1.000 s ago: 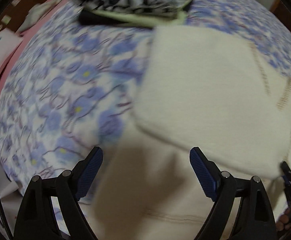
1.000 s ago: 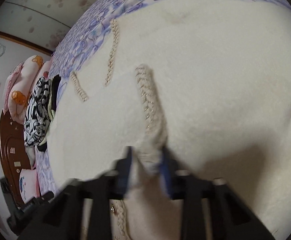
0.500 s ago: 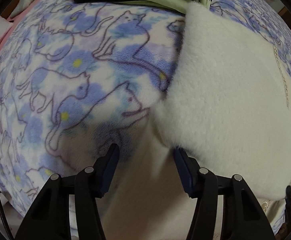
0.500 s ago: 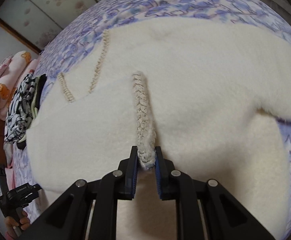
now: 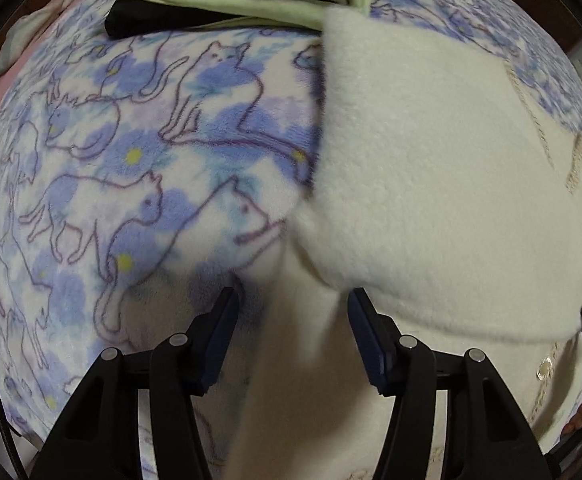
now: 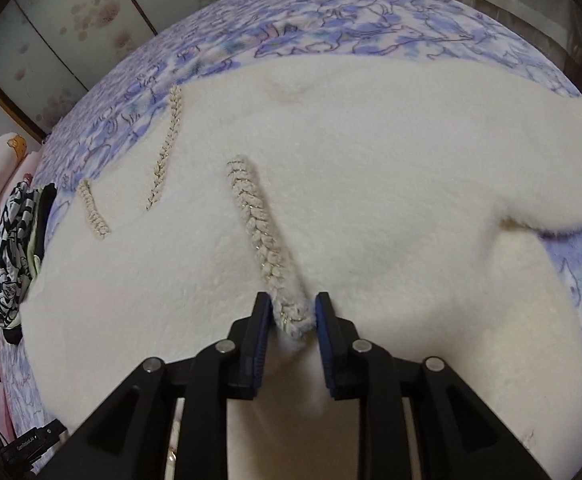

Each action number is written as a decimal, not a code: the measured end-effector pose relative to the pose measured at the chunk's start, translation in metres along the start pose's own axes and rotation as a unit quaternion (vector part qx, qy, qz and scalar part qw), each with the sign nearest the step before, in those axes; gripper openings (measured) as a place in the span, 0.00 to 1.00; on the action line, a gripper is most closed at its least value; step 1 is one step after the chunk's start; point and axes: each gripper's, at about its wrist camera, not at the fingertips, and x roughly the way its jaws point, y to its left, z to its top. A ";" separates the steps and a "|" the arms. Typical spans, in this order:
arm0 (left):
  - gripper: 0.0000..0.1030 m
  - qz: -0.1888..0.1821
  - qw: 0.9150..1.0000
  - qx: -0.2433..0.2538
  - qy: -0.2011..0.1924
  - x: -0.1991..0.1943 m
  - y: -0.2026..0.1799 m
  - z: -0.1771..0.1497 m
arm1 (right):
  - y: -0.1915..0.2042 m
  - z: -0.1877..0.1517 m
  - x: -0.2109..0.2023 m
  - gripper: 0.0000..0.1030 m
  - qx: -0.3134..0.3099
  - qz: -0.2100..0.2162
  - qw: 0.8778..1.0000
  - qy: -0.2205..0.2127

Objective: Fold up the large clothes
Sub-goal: 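Open the left tool to release the sleeve while the right tool grasps the other cuff, then lift the other sleeve cuff with the right tool and fold it across the body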

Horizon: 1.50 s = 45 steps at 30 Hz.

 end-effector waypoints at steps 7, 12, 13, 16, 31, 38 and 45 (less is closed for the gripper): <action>0.71 -0.046 0.998 0.037 -0.007 -0.034 -0.049 -0.067 | -0.065 -0.022 -0.029 0.43 0.070 0.033 0.997 -0.012; 0.73 -0.046 0.996 0.076 0.016 -0.058 -0.118 -0.134 | -0.143 -0.029 -0.055 0.43 0.131 0.051 0.990 -0.013; 0.76 -0.047 0.995 0.085 0.019 -0.064 -0.135 -0.150 | -0.159 -0.028 -0.059 0.43 0.132 0.058 0.989 -0.006; 0.77 -0.068 0.991 0.112 0.038 -0.081 -0.190 -0.191 | -0.208 -0.021 -0.076 0.43 0.117 0.052 0.992 0.006; 0.77 -0.095 0.955 0.274 0.067 -0.115 -0.409 -0.270 | -0.444 0.019 -0.128 0.43 0.251 0.026 0.967 -0.048; 0.77 -0.078 0.942 0.318 0.077 -0.108 -0.461 -0.278 | -0.488 0.047 -0.113 0.43 0.289 0.041 0.953 -0.084; 0.77 -0.081 0.940 0.320 0.090 -0.101 -0.485 -0.282 | -0.508 0.068 -0.100 0.43 0.325 0.036 0.937 -0.123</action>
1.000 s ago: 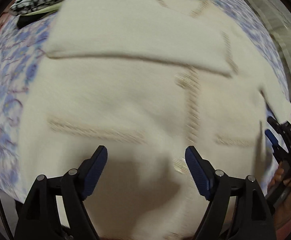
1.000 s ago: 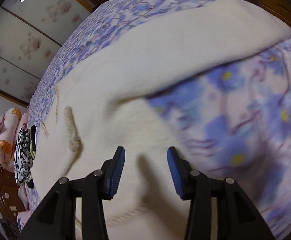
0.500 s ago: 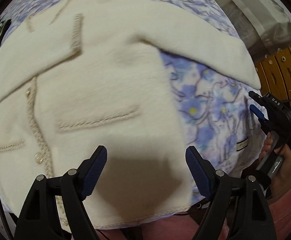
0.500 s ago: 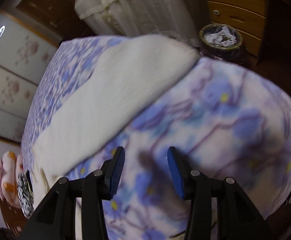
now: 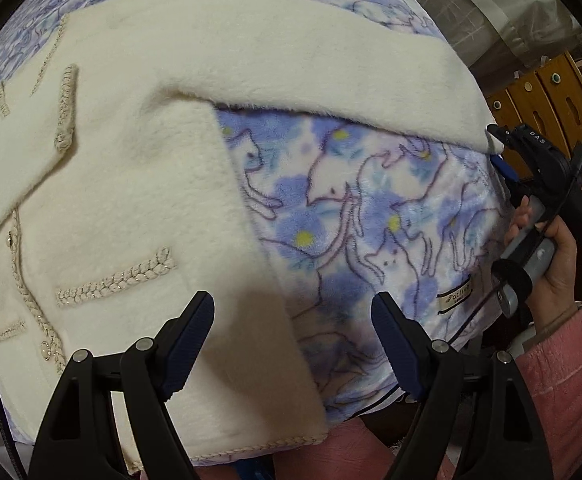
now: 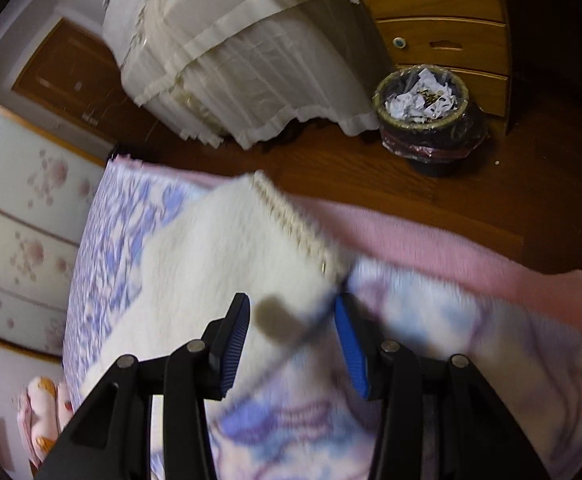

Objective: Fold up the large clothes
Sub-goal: 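Lift the other sleeve cuff with the right tool and fold it across the body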

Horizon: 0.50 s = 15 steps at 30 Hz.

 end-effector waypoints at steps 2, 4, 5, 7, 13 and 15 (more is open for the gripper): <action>0.77 -0.001 1.000 -0.003 0.002 0.004 -0.001 0.003 | -0.001 0.004 0.003 0.43 0.013 0.000 1.000 -0.002; 0.77 -0.004 1.000 -0.007 0.003 0.006 0.001 0.004 | -0.001 0.006 0.004 0.39 0.022 -0.002 1.000 -0.002; 0.77 -0.005 1.000 -0.010 0.002 0.005 0.004 0.004 | -0.001 0.006 0.003 0.29 0.025 -0.008 1.000 -0.004; 0.77 -0.005 1.000 -0.015 -0.003 0.006 0.010 0.005 | -0.004 0.005 -0.001 0.17 0.036 -0.018 0.999 -0.010; 0.77 -0.010 0.999 -0.041 -0.022 -0.003 0.045 0.000 | 0.017 -0.002 -0.026 0.07 0.021 -0.014 0.999 -0.047; 0.77 -0.009 0.998 -0.050 -0.027 -0.008 0.064 -0.005 | 0.034 -0.004 -0.039 0.07 0.001 -0.011 0.998 -0.068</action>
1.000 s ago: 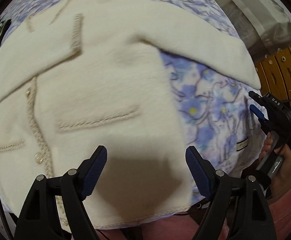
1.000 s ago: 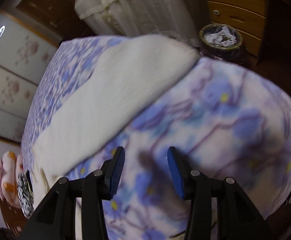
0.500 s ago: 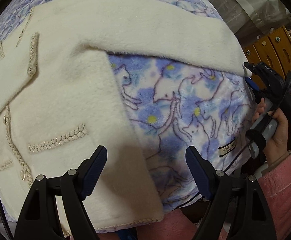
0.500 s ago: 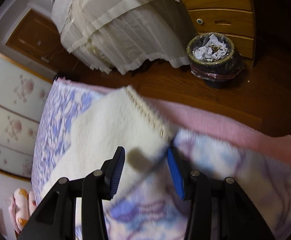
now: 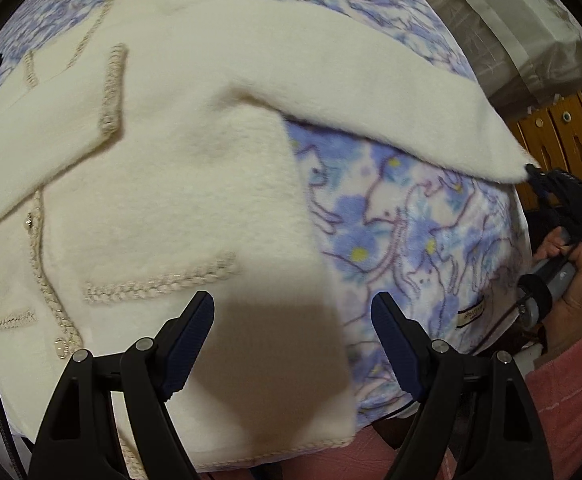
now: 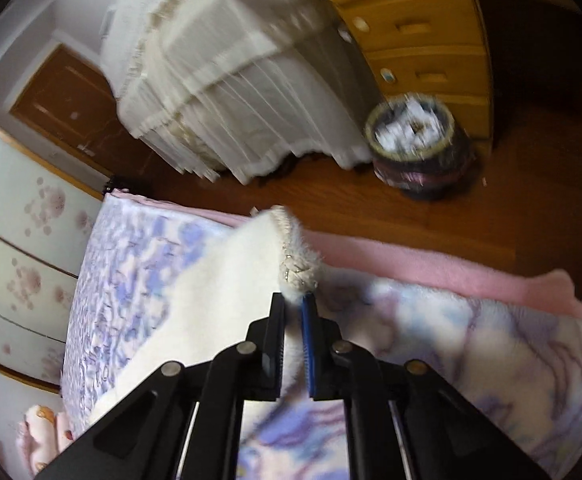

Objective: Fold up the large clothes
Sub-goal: 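Lift the other sleeve cuff with the right tool and fold it across the body, then lower the sleeve onto the cardigan body and open the right tool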

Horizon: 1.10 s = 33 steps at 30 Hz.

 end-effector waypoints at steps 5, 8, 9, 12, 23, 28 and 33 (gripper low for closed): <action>0.77 0.002 1.000 -0.010 -0.014 -0.015 0.050 -0.013 | 0.062 -0.013 -0.030 0.06 -0.068 0.008 0.997 -0.036; 0.77 -0.003 1.000 -0.018 -0.020 -0.026 0.086 -0.022 | 0.104 -0.030 -0.046 0.06 -0.107 0.036 0.992 -0.051; 0.77 -0.004 1.000 -0.021 -0.023 -0.028 0.097 -0.025 | 0.123 -0.039 -0.052 0.06 -0.126 0.045 0.989 -0.055; 0.77 0.004 0.999 -0.034 -0.034 -0.044 0.141 -0.035 | 0.174 -0.069 -0.067 0.06 -0.170 0.074 0.980 -0.064; 0.77 0.020 0.989 -0.112 -0.097 -0.107 0.306 -0.059 | 0.336 -0.210 -0.106 0.06 -0.254 0.185 0.949 -0.033; 0.77 0.030 0.981 -0.154 -0.115 -0.124 0.378 -0.073 | 0.393 -0.287 -0.108 0.06 -0.281 0.224 0.933 0.011; 0.77 0.038 0.970 -0.200 -0.131 -0.132 0.438 -0.087 | 0.425 -0.369 -0.093 0.06 -0.321 0.252 0.910 0.078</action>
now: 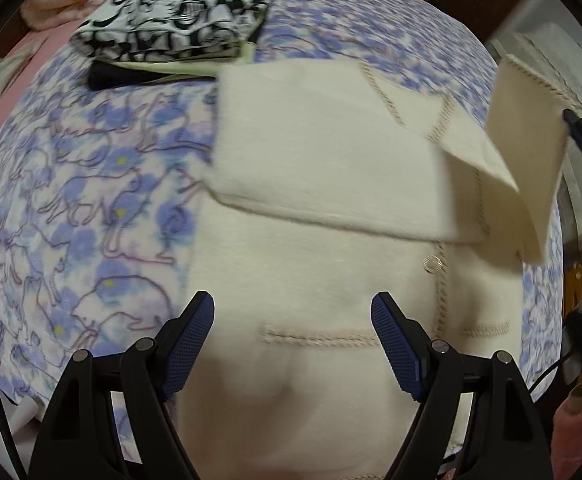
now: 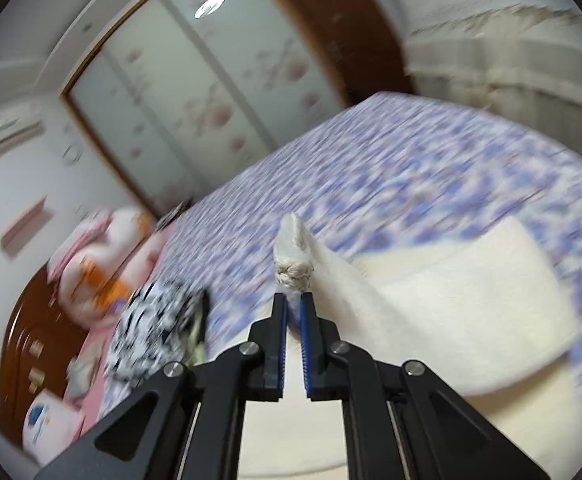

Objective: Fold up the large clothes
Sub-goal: 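Lower the sleeve onto the cardigan body and open the right tool, then move both tools to the hem of the cardigan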

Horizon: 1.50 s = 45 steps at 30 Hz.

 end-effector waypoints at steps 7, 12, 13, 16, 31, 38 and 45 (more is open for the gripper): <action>0.77 0.006 0.999 -0.045 -0.006 0.014 0.041 0.016 | 0.050 -0.079 0.088 0.06 -0.046 0.011 0.991 0.123; 0.77 -0.011 0.998 -0.060 -0.006 0.022 0.050 0.029 | 0.052 -0.126 0.122 0.07 -0.059 -0.018 0.980 0.191; 0.77 -0.014 0.998 -0.060 -0.005 0.024 0.048 0.030 | 0.051 -0.132 0.127 0.08 -0.056 -0.016 0.977 0.205; 0.77 -0.025 0.998 -0.060 -0.001 0.031 0.042 0.037 | 0.042 -0.143 0.135 0.09 -0.048 -0.018 0.971 0.234; 0.78 -0.047 0.999 -0.006 -0.002 0.048 -0.030 0.059 | 0.027 -0.136 0.118 0.43 -0.053 0.017 0.961 0.271; 0.78 -0.082 0.996 0.029 0.003 0.066 -0.086 0.067 | -0.036 -0.112 0.102 0.43 -0.051 -0.033 0.966 0.250; 0.58 -0.072 0.997 0.021 0.015 0.122 -0.141 0.079 | -0.114 -0.090 0.091 0.11 -0.024 -0.051 0.969 0.239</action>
